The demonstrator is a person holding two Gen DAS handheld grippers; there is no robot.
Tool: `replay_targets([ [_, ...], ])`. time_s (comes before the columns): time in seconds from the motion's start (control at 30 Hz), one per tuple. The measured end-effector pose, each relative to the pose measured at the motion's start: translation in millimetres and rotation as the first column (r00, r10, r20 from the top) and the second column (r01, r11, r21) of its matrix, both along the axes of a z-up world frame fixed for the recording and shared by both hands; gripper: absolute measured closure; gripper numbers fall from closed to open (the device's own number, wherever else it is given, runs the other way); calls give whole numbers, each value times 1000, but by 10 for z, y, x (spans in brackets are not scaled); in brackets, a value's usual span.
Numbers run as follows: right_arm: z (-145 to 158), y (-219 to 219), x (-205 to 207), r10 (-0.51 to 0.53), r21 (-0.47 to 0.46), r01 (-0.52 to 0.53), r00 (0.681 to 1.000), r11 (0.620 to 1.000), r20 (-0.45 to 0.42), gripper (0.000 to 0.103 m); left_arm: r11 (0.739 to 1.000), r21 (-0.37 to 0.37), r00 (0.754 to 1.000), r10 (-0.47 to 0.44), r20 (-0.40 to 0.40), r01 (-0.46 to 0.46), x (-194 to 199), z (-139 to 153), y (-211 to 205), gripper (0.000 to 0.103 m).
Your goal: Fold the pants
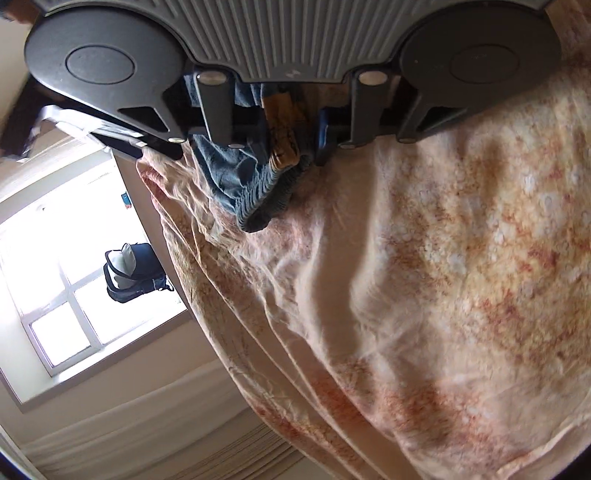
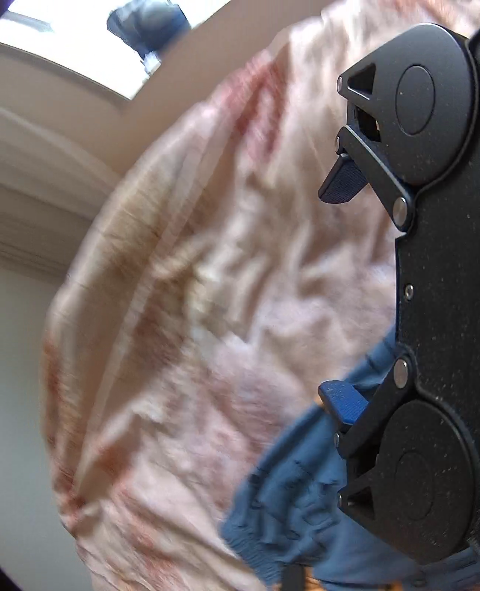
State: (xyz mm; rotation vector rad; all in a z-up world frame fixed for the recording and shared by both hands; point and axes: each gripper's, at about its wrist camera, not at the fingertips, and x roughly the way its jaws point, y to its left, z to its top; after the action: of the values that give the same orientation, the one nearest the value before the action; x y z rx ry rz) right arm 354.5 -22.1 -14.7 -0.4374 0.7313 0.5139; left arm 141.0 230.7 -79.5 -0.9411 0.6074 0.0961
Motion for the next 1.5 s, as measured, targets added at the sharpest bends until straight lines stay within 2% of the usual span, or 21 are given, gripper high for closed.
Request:
replay_targets([
  [0.07, 84, 109, -98, 83, 37, -83, 997, 996, 9, 1, 1000, 26, 1000, -2, 0, 2, 18, 19, -38, 77],
  [0.13, 78, 272, -136, 134, 20, -134, 991, 991, 19, 1, 999, 38, 1000, -6, 0, 6, 13, 44, -45, 77],
  [0.23, -14, 507, -61, 147, 30, -146, 989, 989, -14, 1, 1000, 23, 1000, -5, -1, 5, 44, 34, -39, 77],
  [0.3, -109, 663, 17, 139, -7, -140, 990, 990, -38, 1, 1000, 16, 1000, -4, -6, 4, 20, 28, -27, 74],
  [0.37, -145, 756, 61, 115, -45, -117, 993, 992, -36, 1, 1000, 18, 1000, -6, -7, 6, 4, 36, -43, 70],
  [0.43, -77, 699, 65, 98, -10, -99, 995, 995, -29, 1, 999, 35, 1000, -21, -2, 21, -5, 59, -95, 55],
  [0.5, 21, 558, 26, 76, 26, -75, 997, 997, -28, 1, 998, 54, 999, -38, 5, 38, 4, 84, -157, 47],
  [0.53, 49, 458, -7, 64, 36, -63, 997, 997, -32, 1, 997, 64, 999, -41, 3, 41, 10, 87, -185, 47],
  [0.57, 84, 363, -55, 53, 43, -51, 998, 998, -45, 1, 996, 72, 999, -43, -1, 43, 16, 84, -199, 47],
  [0.63, 124, 171, -173, 32, 49, -28, 996, 998, -83, 1, 997, 67, 999, -34, -11, 35, 26, 63, -190, 57],
  [0.7, 167, -52, -367, 0, 46, 5, 994, 999, -107, 1, 1000, 20, 1000, -15, -12, 15, 29, 17, -138, 64],
  [0.73, 176, -171, -479, -21, 42, 26, 994, 999, -111, 1, 1000, -3, 1000, -5, -14, 5, 28, -8, -101, 69],
  [0.8, 182, -402, -724, -66, 32, 70, 993, 997, -102, 1, 1000, -27, 1000, 3, -17, -3, 27, -45, -57, 72],
  [0.87, 148, -589, -975, -95, 7, 96, 993, 995, -73, 1, 1000, -19, 1000, 1, -15, -1, 34, -41, -63, 74],
  [1.03, -114, -809, -1488, -88, -96, 91, 995, 991, 40, 1, 998, 58, 1000, -6, -7, 7, 31, 7, -142, 80],
  [1.13, -235, -899, -1711, -79, -63, 89, 987, 994, 139, 1, 994, 110, 1000, -7, 1, 7, 30, 59, -210, 83],
  [1.2, -244, -964, -1781, -116, -16, 120, 980, 993, 161, 1, 987, 160, 1000, -8, 4, 7, 23, 116, -267, 84],
  [1.27, -215, -1031, -1841, -147, 34, 143, 975, 989, 165, 1, 970, 242, 1000, -6, 2, 6, -7, 206, -363, 85],
  [1.37, -162, -1140, -1954, -147, 70, 136, 973, 988, 180, 1, 931, 364, 1000, -8, 21, 0, -85, 396, -561, 86],
  [1.5, -96, -1335, -2097, -152, 83, 138, 967, 987, 203, 1, 886, 464, 991, -57, 122, -6, -203, 703, -881, 86],
])
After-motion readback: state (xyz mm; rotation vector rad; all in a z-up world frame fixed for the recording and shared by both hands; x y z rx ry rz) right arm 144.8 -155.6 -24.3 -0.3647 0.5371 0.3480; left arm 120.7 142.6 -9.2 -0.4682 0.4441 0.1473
